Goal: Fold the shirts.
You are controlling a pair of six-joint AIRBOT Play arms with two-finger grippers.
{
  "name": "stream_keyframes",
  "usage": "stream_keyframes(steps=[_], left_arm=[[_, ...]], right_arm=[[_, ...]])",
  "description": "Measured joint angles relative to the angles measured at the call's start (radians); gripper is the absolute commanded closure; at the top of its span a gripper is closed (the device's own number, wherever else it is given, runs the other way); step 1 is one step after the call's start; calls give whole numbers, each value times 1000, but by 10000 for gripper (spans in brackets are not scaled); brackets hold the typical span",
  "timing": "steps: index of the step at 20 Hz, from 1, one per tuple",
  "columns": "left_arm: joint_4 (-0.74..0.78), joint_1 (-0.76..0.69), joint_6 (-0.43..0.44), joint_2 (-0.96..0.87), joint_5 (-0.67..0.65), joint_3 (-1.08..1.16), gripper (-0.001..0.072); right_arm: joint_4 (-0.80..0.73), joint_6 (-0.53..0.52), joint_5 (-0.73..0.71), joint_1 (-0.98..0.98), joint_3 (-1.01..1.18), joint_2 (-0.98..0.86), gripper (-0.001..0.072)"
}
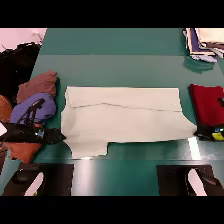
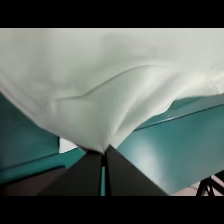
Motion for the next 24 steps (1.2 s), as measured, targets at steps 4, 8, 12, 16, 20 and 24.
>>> stream_keyframes(steps=[4, 8, 12, 16, 20, 24], left_arm=[[14, 0, 64, -154, 137, 126, 682], [19, 0, 138, -425, 269, 280, 681], [22, 0, 184, -697, 353, 469, 680], [24, 0, 212, -871, 414, 616, 221], [21, 0, 220, -926, 428, 698, 106], [21, 0, 224, -942, 317, 743, 654]], right_arm=[[-5, 6, -34, 54, 142, -141, 697], [-7, 11, -116, 145, 306, -373, 696], [-2, 17, -162, 201, 478, -596, 695], [48, 21, -178, 216, 632, -771, 305], [107, 2, -183, 219, 729, -878, 250], [137, -35, -174, 164, 699, -892, 250]])
